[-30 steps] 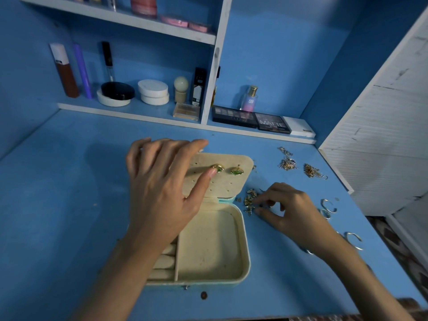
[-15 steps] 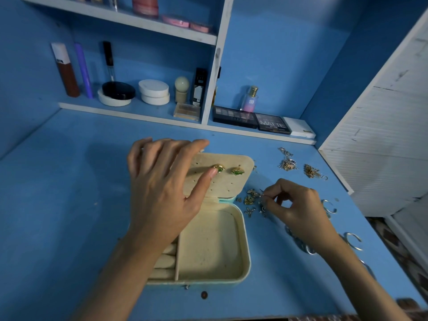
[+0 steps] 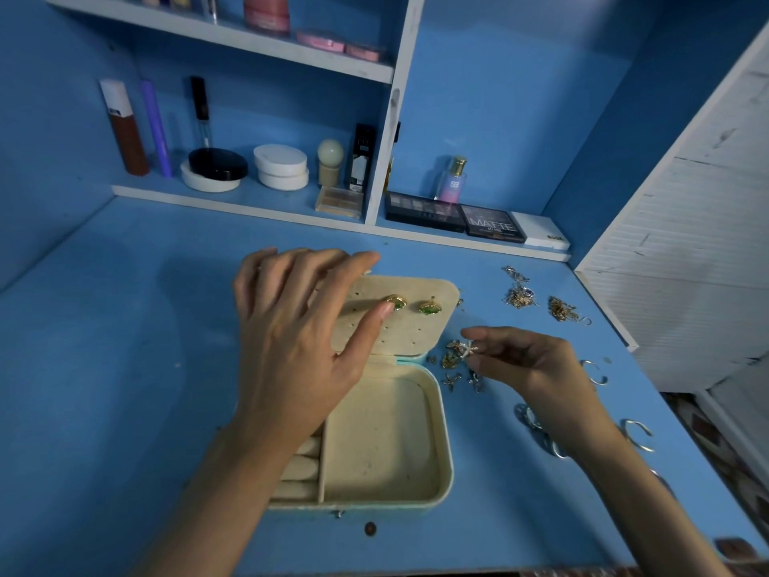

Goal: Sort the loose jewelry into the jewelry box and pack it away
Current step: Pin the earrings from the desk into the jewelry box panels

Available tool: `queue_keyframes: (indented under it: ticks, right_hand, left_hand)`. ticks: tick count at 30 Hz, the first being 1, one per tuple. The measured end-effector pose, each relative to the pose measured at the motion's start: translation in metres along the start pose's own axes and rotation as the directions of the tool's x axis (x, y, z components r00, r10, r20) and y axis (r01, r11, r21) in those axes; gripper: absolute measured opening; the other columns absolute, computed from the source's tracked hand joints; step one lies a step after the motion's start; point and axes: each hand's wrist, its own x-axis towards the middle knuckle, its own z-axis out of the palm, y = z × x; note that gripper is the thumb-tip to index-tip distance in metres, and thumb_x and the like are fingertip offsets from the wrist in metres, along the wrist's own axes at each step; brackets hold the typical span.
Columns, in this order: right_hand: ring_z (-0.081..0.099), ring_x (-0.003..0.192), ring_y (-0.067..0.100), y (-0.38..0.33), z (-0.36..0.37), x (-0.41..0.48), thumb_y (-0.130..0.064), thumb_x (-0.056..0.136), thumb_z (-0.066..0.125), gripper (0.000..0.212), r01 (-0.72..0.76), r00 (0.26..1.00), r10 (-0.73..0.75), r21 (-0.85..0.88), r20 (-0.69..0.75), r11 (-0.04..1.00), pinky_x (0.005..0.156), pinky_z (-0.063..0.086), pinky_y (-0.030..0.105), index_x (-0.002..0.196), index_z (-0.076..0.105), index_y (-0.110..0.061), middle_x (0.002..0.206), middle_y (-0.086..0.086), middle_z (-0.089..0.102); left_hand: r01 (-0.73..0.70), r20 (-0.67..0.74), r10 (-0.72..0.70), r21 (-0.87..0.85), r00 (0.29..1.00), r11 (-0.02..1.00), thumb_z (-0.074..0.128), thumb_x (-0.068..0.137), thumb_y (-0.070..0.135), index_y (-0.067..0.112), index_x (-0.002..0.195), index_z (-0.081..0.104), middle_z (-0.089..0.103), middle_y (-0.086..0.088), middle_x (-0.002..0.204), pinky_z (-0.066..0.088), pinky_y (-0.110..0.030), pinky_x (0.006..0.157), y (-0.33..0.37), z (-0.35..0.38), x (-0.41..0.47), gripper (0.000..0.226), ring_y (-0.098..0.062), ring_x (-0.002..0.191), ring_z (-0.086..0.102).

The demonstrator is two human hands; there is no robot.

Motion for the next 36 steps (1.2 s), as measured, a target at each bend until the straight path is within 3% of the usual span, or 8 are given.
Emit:
queue_keyframes:
  ticks: [6,11,14,19,23,26,29,36]
  right_hand:
    - [0.061,0.067,0.011,-0.001,0.004,-0.003,0.01,0.075,0.068,0.02,0.034,0.999,-0.035,-0.056,-0.019,0.998,0.066,0.05,0.016,0.079,0.07,-0.009,0.071,0.006,0.068]
    - [0.059,0.06,0.005,-0.015,0.017,-0.013,0.008,0.076,0.067,0.02,0.1,0.995,-0.101,-0.02,-0.024,0.995,0.058,0.046,0.011,0.084,0.073,-0.01,0.069,0.003,0.069]
    - [0.063,0.07,0.007,-0.024,0.033,-0.022,0.003,0.076,0.071,0.025,0.276,0.961,-0.277,-0.09,0.0,0.957,0.069,0.048,0.014,0.089,0.072,-0.018,0.075,-0.004,0.071]
    - [0.058,0.071,0.005,-0.033,0.066,-0.021,-0.004,0.077,0.07,0.011,0.636,0.726,-0.684,-0.443,0.069,0.632,0.071,0.045,0.011,0.085,0.072,-0.012,0.077,-0.007,0.067]
    - [0.052,0.077,0.007,-0.037,0.086,-0.01,0.005,0.079,0.067,0.019,0.683,0.593,-0.802,-0.574,0.074,0.452,0.075,0.04,0.007,0.091,0.07,-0.01,0.085,-0.01,0.063]
    - [0.045,0.08,-0.006,-0.043,0.094,-0.009,0.003,0.078,0.067,0.037,0.637,0.656,-0.753,-0.564,0.038,0.526,0.077,0.033,-0.001,0.1,0.053,-0.023,0.093,-0.017,0.056]
    - [0.047,0.078,-0.01,-0.043,0.097,-0.009,0.001,0.079,0.069,0.048,0.597,0.72,-0.693,-0.527,0.021,0.605,0.075,0.032,-0.002,0.104,0.041,-0.029,0.087,-0.013,0.064]
    - [0.051,0.079,-0.014,-0.045,0.098,-0.006,0.004,0.079,0.069,0.052,0.607,0.723,-0.689,-0.519,0.047,0.602,0.073,0.034,-0.002,0.104,0.039,-0.029,0.088,-0.001,0.066]
  left_hand:
    - [0.032,-0.01,-0.033,-0.061,0.999,0.998,0.058,0.092,0.033,0.022,0.126,0.059,0.059,-0.012,0.121,0.034,-0.056,0.1,-0.003,0.003,-0.003,0.035,-0.026,0.119,0.039]
    - [0.056,-0.003,-0.057,-0.105,0.998,0.993,0.056,0.093,0.023,0.017,0.129,0.052,0.056,-0.014,0.122,0.034,-0.047,0.102,-0.005,0.004,-0.003,0.037,-0.026,0.117,0.04]
    - [0.088,-0.014,-0.092,-0.175,0.996,0.981,0.06,0.09,0.02,0.01,0.12,0.052,0.059,-0.012,0.116,0.033,-0.042,0.103,-0.006,0.003,-0.001,0.033,-0.025,0.114,0.045]
    - [0.084,-0.022,-0.09,-0.205,0.996,0.975,0.064,0.087,0.011,0.004,0.107,0.059,0.061,-0.012,0.11,0.038,-0.055,0.098,-0.006,0.002,-0.001,0.022,-0.025,0.113,0.046]
    - [0.08,-0.012,-0.085,-0.234,0.996,0.969,0.063,0.083,-0.002,0.006,0.109,0.06,0.06,-0.011,0.113,0.034,-0.054,0.102,-0.007,0.002,-0.002,0.028,-0.026,0.115,0.046]
    - [0.085,-0.008,-0.09,-0.249,0.996,0.965,0.061,0.079,-0.007,0.008,0.109,0.058,0.06,-0.01,0.114,0.031,-0.052,0.106,-0.008,0.002,-0.003,0.034,-0.026,0.117,0.045]
    - [0.104,-0.005,-0.109,-0.248,0.994,0.963,0.059,0.08,-0.007,0.005,0.106,0.061,0.061,-0.01,0.114,0.032,-0.054,0.104,-0.005,0.001,-0.003,0.029,-0.025,0.117,0.044]
    - [0.129,0.012,-0.13,-0.238,0.991,0.963,0.058,0.082,-0.002,0.003,0.105,0.064,0.061,-0.01,0.113,0.031,-0.048,0.107,-0.005,-0.001,-0.003,0.025,-0.024,0.118,0.044]
